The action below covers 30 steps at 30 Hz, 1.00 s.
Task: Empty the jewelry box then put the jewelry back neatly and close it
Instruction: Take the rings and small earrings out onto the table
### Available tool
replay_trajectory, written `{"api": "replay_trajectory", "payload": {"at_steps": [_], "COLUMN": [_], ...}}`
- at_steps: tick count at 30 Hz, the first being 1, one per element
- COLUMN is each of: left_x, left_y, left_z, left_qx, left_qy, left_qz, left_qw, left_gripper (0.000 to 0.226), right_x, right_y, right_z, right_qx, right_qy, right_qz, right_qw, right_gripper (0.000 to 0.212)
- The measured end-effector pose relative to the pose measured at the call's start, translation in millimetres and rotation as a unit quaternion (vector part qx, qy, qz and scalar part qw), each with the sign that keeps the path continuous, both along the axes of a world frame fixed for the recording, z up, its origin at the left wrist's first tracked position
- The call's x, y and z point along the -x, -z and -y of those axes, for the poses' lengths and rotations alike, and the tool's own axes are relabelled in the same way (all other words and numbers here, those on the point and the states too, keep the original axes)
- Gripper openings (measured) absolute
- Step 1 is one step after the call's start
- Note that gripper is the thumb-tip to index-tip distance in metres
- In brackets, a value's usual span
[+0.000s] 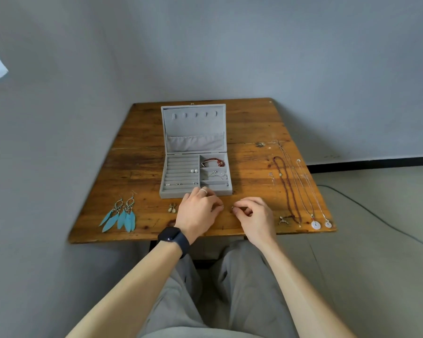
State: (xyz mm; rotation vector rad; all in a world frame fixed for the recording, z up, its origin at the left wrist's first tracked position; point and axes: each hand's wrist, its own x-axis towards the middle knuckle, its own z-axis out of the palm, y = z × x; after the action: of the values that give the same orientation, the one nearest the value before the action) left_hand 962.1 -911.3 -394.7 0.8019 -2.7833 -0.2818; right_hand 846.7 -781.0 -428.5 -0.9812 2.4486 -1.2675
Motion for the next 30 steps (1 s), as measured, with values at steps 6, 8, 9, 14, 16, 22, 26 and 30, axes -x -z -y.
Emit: {"api": "replay_trajectory", "payload": {"at_steps": [6,8,9,14,16,22,26,30], "left_x": [2.9,3.4,3.9,7.4,9.1,11.7,12.9,12.7], "left_y": [3.3,3.9,4.0,2.9,2.7,1.6,0.2,-0.9], "left_z": [-0.7,-1.4,-1.7,-2.1,-2.3,-4.3,-4.4,-4.8], "left_qx": [0.004,0.0,0.001,0.008,0.008,0.0,0.011,0.016], "left_qy": [0.002,0.002,0.002,0.009,0.016,0.031,0.03,0.025], "left_qz": [0.017,0.017,0.018,0.02,0.021,0.026,0.028,0.028], "left_qw": [1.0,1.0,1.0,1.0,1.0,0.999,0.999,0.999], "left_gripper": [0.027,0.027,0.027,0.029,0.029,0.03,0.03,0.03], "right_x": [3.3,3.2,3.3,3.2,3.0,1.5,0.4,0.1], "right_y": [-3.3,-2.8,-2.4,-0.6,-1.2,-0.2,0.3,1.5], "right_z": [1.5,2.3,2.9,5.7,5.9,5.6,6.5,5.4], "right_qx": [-0.034,-0.039,-0.041,-0.036,-0.034,-0.032,-0.033,-0.032], "right_qy": [-0.01,-0.009,-0.009,0.009,0.011,0.007,0.006,0.011], "right_qz": [0.011,0.009,0.006,-0.001,-0.003,-0.01,-0.013,-0.008], "right_qw": [0.999,0.999,0.999,0.999,0.999,0.999,0.999,0.999], "right_gripper": [0.016,0.016,0.016,0.016,0.016,0.02,0.022,0.025]}}
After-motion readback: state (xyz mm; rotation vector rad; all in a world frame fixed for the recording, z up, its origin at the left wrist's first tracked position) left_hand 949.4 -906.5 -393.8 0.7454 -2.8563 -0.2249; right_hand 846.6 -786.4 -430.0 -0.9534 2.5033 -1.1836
